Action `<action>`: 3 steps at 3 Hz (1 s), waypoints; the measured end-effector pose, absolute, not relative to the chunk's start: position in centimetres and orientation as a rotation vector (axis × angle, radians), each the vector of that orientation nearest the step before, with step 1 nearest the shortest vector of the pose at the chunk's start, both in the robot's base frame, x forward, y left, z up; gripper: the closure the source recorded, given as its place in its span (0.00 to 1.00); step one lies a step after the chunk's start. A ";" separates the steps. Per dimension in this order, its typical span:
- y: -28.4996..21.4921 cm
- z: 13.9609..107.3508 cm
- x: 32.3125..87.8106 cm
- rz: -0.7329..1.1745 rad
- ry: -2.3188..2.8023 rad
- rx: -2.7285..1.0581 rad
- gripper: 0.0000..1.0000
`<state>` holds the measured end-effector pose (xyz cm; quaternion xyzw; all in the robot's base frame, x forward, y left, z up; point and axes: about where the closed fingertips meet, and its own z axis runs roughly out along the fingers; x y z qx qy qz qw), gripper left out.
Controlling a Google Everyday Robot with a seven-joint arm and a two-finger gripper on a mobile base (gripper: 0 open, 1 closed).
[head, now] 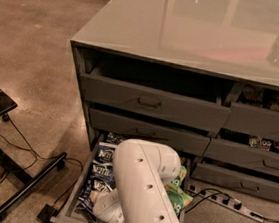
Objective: Pick blue chip bag from bottom drawer and place on counter
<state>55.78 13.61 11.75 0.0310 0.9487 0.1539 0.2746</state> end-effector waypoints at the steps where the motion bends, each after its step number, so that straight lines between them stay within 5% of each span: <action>1: 13.6 12.4 55.8 0.415 2.550 0.083 0.92; 3: 12.4 15.5 54.8 0.459 2.487 0.079 1.00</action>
Offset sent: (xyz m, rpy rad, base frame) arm -0.0370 -0.0574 0.1382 0.1562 -0.2355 0.0106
